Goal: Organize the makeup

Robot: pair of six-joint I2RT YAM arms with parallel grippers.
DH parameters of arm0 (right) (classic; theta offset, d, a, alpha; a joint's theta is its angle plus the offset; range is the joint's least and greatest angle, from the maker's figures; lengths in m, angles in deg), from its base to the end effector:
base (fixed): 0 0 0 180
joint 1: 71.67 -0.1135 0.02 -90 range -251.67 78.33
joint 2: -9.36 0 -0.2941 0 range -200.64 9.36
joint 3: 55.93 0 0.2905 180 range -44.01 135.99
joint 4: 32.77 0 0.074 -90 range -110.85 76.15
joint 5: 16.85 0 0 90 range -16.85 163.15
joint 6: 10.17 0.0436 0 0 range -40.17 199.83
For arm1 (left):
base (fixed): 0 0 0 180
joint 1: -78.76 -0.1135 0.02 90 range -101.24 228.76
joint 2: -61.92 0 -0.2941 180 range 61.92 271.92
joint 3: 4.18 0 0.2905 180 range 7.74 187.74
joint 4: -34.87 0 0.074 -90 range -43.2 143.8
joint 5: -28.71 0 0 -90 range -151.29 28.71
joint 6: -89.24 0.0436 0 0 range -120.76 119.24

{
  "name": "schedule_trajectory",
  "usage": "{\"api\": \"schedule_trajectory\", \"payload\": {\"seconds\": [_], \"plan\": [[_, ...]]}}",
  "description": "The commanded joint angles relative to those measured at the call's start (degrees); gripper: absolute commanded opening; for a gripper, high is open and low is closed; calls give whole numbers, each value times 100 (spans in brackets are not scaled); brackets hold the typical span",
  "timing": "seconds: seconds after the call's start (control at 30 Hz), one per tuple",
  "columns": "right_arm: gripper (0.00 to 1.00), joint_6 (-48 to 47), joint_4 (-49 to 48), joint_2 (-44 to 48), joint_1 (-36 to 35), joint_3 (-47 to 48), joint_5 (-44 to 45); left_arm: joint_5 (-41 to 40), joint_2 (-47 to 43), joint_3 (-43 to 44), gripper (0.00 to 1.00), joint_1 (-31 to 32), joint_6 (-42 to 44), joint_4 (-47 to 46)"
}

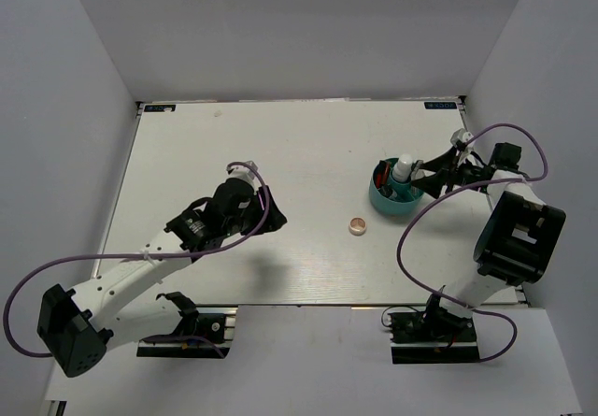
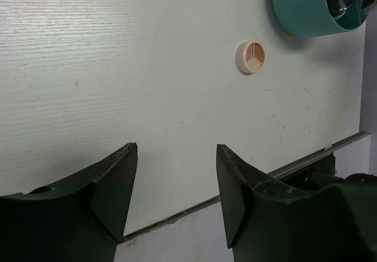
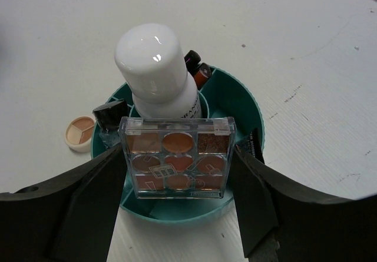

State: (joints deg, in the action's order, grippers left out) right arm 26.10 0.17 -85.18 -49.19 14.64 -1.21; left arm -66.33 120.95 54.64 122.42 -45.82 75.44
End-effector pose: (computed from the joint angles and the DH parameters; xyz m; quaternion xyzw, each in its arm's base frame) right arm 0.3446 -0.0972 0.2168 -0.3714 0.6892 0.3158 0.5360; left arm 0.1821 -0.1685 0.2879 -0.0294 0.9080 -0.2623 0.3254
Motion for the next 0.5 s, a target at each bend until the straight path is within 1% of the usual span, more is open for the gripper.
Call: {"api": "schedule_trajectory", "payload": {"seconds": [0.0, 0.03, 0.07, 0.13, 0.17, 0.23, 0.27, 0.37, 0.43, 0.47], "plan": [[15, -322, 69, -64, 20, 252, -113, 91, 65, 250, 66, -7, -3, -52], [21, -339, 130, -73, 28, 252, -104, 91, 74, 259, 66, -7, 6, -43], [44, -409, 157, -73, 28, 261, -95, 91, 100, 268, 66, -7, 23, -52], [60, -610, 358, -56, 28, 269, -60, 100, 127, 294, 66, -7, 41, -69], [72, -681, 438, -38, 28, 269, -52, 117, 144, 303, 66, -7, 41, -87], [75, -857, 613, -12, 28, 304, -52, 170, 241, 329, 66, -7, 93, -148], [75, -1058, 832, 15, 46, 322, -43, 196, 276, 338, 66, -7, 102, -166], [75, -1253, 1123, 67, 55, 357, -43, 301, 434, 399, 66, -7, 173, -271], [76, -1315, 1159, 76, 64, 357, -25, 371, 522, 426, 66, -7, 217, -342], [85, -1306, 1159, 68, 64, 375, -8, 381, 557, 443, 66, -7, 225, -359]]}}
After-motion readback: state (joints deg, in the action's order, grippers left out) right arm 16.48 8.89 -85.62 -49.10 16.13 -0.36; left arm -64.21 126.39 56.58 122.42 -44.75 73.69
